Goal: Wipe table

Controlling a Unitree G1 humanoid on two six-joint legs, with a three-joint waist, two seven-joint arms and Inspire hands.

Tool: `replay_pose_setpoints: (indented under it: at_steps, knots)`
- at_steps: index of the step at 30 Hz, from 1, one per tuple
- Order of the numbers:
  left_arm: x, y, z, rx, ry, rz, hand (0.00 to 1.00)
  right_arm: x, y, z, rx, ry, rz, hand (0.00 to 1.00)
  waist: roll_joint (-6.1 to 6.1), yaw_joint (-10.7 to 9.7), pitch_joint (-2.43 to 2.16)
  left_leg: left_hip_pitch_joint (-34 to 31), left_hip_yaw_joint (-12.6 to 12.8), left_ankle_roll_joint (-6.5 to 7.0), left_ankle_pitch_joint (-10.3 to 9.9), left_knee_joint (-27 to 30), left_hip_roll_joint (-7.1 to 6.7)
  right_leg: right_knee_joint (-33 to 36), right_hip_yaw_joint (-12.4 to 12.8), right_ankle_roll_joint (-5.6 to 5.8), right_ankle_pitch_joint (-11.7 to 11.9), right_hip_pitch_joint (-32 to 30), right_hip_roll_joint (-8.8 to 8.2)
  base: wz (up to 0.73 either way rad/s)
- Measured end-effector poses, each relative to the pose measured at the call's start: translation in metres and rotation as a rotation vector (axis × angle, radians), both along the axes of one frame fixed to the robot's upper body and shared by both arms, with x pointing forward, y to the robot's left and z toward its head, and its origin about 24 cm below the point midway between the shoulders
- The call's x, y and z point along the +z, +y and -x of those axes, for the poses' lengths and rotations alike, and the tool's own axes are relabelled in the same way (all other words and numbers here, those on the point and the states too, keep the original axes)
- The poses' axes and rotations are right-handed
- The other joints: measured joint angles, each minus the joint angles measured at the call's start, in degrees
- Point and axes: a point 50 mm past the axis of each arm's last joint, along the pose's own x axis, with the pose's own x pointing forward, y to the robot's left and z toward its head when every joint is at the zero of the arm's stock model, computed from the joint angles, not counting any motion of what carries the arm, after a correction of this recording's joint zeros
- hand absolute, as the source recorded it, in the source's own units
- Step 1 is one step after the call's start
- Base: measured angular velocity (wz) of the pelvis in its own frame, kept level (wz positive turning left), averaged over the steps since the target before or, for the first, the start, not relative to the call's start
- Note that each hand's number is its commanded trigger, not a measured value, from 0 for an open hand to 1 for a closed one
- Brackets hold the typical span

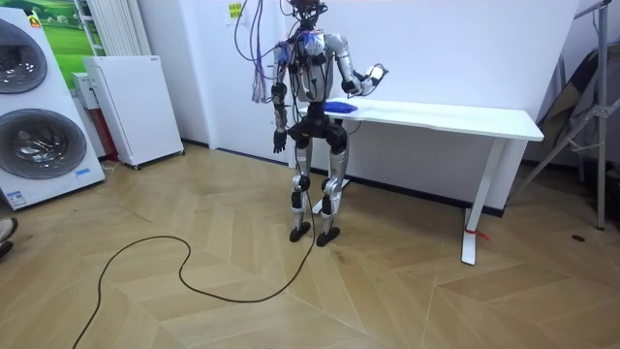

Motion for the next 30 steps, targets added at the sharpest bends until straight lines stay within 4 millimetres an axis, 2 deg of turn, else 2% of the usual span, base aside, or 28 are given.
replay_pose_setpoints:
  at_steps: [8, 14, 22, 26, 30]
  knots:
    - [-0.002, -0.008, -0.008, -0.064, -0.011, 0.021, 0.00, -0.018, 0.035, 0.006, 0.199, 0.142, 0.025, 0.00, 0.39, 0.7, 0.27, 0.1, -0.7, -0.01, 0.0, 0.0, -0.08, -0.6, 0.0, 0.05, 0.1, 0.6, -0.02, 0.03]
    - [-0.001, -0.009, -0.015, -0.073, -0.025, 0.024, 0.00, -0.027, 0.051, 0.013, 0.301, 0.214, 0.091, 0.00, 0.20, 1.7, 0.15, -0.5, -1.4, -0.02, 0.0, 0.0, -0.08, -1.1, -0.6, 0.05, 0.2, 0.4, -0.05, 0.04]
    - [-0.002, -0.012, -0.017, -0.111, -0.021, 0.029, 0.00, -0.041, 0.065, 0.029, 0.387, 0.280, 0.162, 0.00, 0.38, 2.1, 0.09, -0.9, -2.3, -0.02, 0.0, 0.0, -0.17, -2.0, -1.4, 0.18, 0.5, 0.8, -0.10, 0.07]
    - [-0.002, -0.015, -0.017, -0.116, -0.020, 0.034, 0.00, -0.058, 0.063, 0.040, 0.392, 0.362, 0.189, 0.00, 0.57, 2.2, 0.08, -1.0, -2.6, -0.02, 0.0, 0.0, -0.23, -2.2, -1.6, 0.18, 0.5, 1.0, -0.18, 0.04]
    - [-0.002, -0.015, -0.017, -0.099, -0.023, 0.041, 0.00, -0.068, 0.061, 0.045, 0.397, 0.405, 0.219, 0.00, 0.97, 2.1, 0.09, -1.0, -2.6, -0.01, 0.0, 0.0, -0.35, -2.7, -1.8, 0.32, 0.5, 1.2, -0.28, 0.00]
